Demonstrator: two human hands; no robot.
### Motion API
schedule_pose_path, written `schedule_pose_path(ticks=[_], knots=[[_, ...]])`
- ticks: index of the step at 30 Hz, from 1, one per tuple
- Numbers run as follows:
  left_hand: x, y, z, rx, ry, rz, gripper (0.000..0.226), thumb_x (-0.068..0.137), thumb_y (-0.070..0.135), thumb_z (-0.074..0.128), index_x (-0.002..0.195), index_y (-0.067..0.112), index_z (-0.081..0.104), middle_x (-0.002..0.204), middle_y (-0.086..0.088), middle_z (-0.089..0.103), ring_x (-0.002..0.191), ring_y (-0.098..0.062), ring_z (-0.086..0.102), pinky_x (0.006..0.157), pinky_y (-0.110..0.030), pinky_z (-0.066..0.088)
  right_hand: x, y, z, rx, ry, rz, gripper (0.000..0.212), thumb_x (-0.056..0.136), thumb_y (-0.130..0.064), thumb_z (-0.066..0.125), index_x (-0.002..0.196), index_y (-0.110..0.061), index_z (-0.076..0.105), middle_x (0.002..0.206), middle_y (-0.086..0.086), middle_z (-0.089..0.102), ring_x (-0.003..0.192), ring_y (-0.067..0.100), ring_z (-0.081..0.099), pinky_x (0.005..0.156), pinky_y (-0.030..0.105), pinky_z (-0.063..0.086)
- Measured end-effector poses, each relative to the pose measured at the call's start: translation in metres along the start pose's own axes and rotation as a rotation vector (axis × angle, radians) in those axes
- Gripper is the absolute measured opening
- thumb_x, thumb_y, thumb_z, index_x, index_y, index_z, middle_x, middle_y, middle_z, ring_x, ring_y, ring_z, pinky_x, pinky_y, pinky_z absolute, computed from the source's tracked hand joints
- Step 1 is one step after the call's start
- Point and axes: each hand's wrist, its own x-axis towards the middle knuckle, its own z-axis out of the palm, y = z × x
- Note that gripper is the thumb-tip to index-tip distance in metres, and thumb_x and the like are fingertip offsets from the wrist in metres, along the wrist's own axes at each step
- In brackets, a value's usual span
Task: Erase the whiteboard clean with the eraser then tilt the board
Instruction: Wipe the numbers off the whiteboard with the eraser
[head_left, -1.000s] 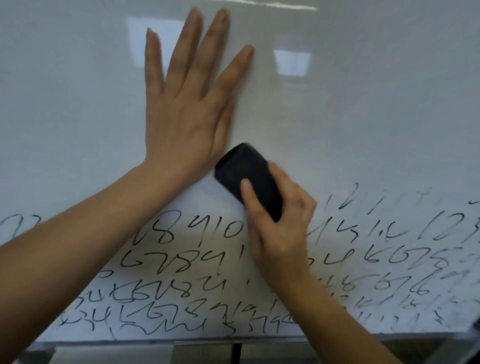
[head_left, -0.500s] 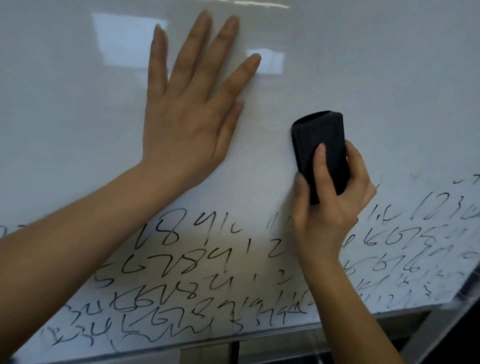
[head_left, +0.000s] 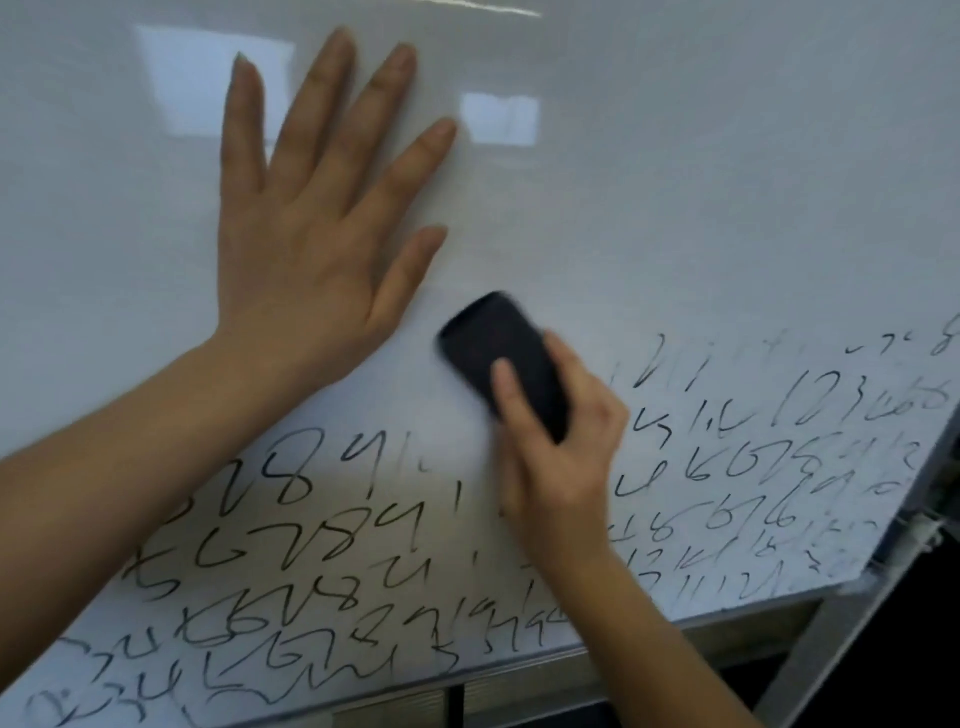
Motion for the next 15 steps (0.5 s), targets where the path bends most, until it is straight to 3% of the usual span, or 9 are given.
schedule_pose_path(ticks=[3, 8, 12, 15], knots=[[0.0, 0.001, 0.001, 0.011, -0.001, -0.005, 0.049, 0.106, 0.034, 0.035, 0.151, 0.012, 0.03, 0.154, -0.021, 0.03, 0.14, -0.047, 0.028, 0.107, -0.071, 0.014, 0.022, 0.053, -0.029, -0.062, 0.075, 0.09, 0.046, 0.086, 0.001, 0.064, 0.129, -0.011, 0.052, 0.132, 0.035, 0.042, 0.109, 0.047, 0.044, 0.101, 0.035, 0.03], [0.007, 0.012, 0.006, 0.062, -0.018, -0.025, 0.049, 0.105, 0.028, 0.04, 0.15, 0.013, 0.031, 0.153, -0.024, 0.029, 0.139, -0.05, 0.029, 0.102, -0.078, 0.015, 0.038, 0.087, -0.042, -0.046, 0.163, 0.183, 0.041, 0.088, 0.004, 0.061, 0.128, -0.002, 0.049, 0.131, 0.037, 0.04, 0.113, 0.034, 0.037, 0.103, 0.028, 0.03], [0.025, 0.034, 0.014, 0.1, -0.05, -0.025, 0.048, 0.105, 0.03, 0.036, 0.15, 0.012, 0.033, 0.152, -0.026, 0.032, 0.138, -0.048, 0.031, 0.101, -0.078, 0.016, 0.029, 0.074, -0.034, -0.009, 0.139, 0.107, 0.042, 0.086, 0.002, 0.064, 0.127, -0.005, 0.056, 0.129, 0.037, 0.042, 0.108, 0.042, 0.043, 0.102, 0.02, 0.023], [0.045, 0.059, 0.023, 0.096, -0.06, 0.009, 0.048, 0.106, 0.032, 0.036, 0.149, 0.01, 0.039, 0.151, -0.024, 0.034, 0.138, -0.047, 0.033, 0.102, -0.076, 0.018, 0.008, 0.063, -0.028, 0.009, 0.023, -0.015, 0.051, 0.083, -0.001, 0.07, 0.128, -0.015, 0.05, 0.134, 0.029, 0.039, 0.108, 0.041, 0.043, 0.1, 0.023, 0.026]])
